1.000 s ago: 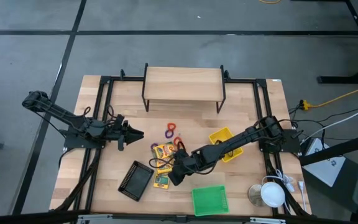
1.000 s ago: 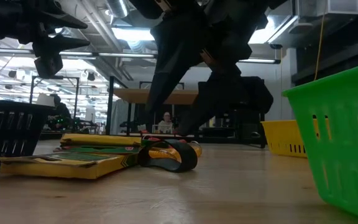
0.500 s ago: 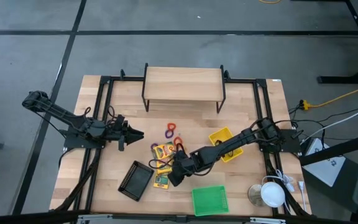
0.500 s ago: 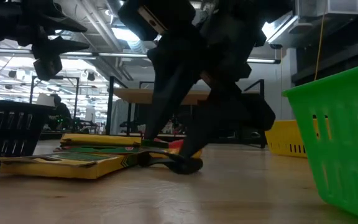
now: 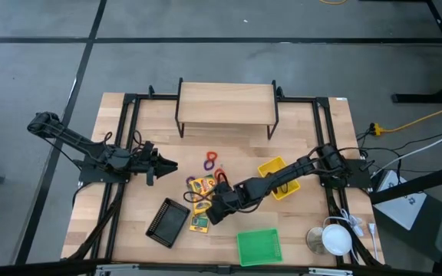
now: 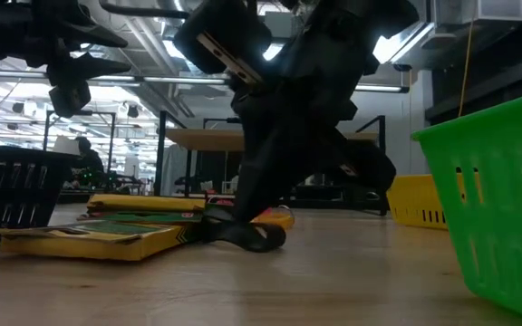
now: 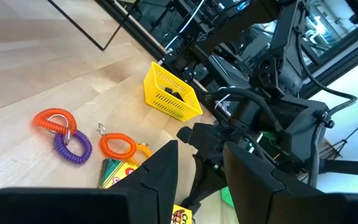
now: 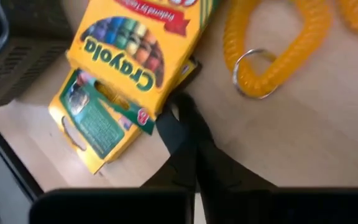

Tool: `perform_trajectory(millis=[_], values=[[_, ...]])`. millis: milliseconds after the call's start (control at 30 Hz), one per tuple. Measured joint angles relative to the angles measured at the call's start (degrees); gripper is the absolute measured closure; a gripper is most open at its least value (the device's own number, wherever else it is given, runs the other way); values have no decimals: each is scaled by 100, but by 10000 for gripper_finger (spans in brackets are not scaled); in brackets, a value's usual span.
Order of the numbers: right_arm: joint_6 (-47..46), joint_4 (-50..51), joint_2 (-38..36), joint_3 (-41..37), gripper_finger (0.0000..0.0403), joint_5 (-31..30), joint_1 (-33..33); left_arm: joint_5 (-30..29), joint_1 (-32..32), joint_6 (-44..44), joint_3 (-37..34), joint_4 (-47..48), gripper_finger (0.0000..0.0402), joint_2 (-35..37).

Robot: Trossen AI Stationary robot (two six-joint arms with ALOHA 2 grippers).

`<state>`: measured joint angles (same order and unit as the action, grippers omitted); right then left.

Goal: Pick & Place Office Desk Supplies
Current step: Put the black rubber band into the yellow basket

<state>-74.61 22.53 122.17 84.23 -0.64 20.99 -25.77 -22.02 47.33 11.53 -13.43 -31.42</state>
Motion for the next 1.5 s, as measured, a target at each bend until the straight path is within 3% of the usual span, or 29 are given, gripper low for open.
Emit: perform_trajectory(millis=[600,733,967,1133,1300,1500], values=[[376,525,-793,169,392,-359,-12,-11,-1,-69,0,-3,276,1],[549,194,-517,168,327,194,42,-12,-1,-146,0,-5,276,2],[772,267,-319,167,171,-60,44,-11,0,-131,0,-1,276,0],[878,268,-181,170,107,59,54,-10,1,-119,0,-1,276,0],[882,280,33,165,108,273,49,-10,1,-107,0,39,276,0],[705,256,181,179,168,302,80,-14,0,-106,0,57,276,0]])
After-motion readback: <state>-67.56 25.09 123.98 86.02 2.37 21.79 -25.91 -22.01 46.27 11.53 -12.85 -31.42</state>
